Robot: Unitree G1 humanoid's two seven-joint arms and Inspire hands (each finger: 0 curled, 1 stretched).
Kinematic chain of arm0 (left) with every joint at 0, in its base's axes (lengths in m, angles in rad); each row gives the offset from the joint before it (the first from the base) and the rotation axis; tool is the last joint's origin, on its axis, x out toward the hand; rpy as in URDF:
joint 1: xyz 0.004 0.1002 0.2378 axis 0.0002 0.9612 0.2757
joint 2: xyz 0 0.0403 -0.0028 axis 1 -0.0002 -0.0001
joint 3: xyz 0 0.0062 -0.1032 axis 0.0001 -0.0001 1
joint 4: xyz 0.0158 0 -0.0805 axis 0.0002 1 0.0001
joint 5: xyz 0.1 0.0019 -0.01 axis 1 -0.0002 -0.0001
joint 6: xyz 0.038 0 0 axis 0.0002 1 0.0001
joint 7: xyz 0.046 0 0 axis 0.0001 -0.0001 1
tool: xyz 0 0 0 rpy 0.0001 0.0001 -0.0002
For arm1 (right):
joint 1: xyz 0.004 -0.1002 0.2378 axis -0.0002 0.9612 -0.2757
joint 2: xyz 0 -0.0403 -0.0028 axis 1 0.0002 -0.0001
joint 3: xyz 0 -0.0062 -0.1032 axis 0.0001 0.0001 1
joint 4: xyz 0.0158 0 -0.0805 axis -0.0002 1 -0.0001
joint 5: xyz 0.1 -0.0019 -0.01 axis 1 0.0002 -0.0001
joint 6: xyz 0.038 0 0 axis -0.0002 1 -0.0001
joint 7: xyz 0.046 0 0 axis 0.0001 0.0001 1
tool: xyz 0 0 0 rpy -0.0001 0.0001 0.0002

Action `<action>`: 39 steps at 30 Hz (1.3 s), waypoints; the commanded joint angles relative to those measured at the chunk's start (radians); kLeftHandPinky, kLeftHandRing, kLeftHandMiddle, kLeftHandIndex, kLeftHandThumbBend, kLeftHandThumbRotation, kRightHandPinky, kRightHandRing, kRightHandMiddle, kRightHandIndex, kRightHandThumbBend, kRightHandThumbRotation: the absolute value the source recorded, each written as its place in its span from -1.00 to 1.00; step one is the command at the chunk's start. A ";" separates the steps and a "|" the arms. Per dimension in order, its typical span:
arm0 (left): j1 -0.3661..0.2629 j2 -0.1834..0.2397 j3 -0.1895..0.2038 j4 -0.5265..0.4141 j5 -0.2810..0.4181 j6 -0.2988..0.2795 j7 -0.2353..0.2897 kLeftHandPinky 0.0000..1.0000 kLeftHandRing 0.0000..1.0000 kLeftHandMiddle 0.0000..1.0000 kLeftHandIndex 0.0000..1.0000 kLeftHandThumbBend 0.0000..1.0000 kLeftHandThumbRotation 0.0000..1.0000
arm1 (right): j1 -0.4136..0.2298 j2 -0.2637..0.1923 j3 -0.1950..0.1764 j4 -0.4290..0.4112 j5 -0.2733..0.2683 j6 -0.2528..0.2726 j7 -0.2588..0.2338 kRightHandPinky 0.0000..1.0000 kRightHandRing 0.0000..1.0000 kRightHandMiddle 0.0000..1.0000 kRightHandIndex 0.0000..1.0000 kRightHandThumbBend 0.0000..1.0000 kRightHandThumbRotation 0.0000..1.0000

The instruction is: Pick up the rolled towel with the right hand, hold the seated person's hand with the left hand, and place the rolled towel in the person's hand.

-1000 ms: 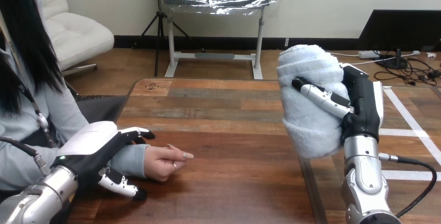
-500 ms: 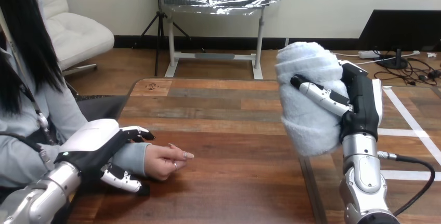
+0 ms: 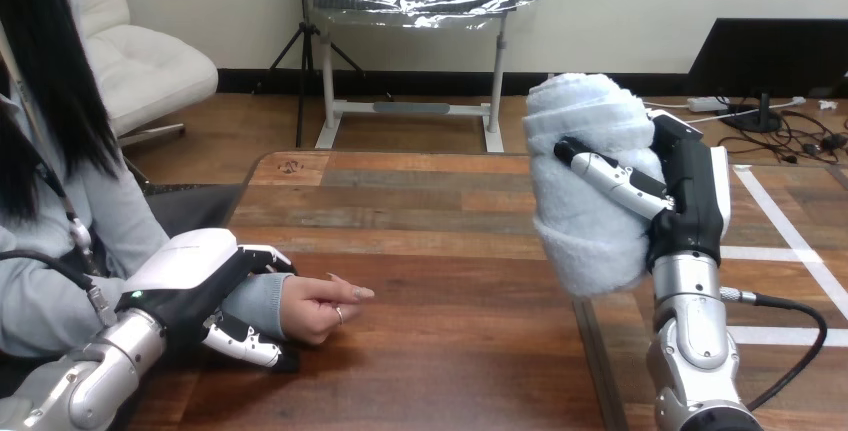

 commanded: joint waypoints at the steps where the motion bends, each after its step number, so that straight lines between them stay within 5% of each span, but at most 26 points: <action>1: -0.046 -0.013 -0.019 0.030 -0.006 -0.003 0.026 0.06 0.17 0.26 0.29 1.00 -0.33 | -0.069 -0.010 -0.009 -0.069 0.009 -0.042 0.004 -0.47 -0.37 -0.21 -0.22 0.42 -1.00; 39: -0.039 0.007 -0.059 -0.007 0.005 -0.068 0.152 -0.38 -0.30 -0.19 -0.13 0.98 -0.55 | -0.062 -0.007 -0.005 -0.065 0.009 -0.045 0.023 -0.47 -0.39 -0.20 -0.21 0.37 -1.00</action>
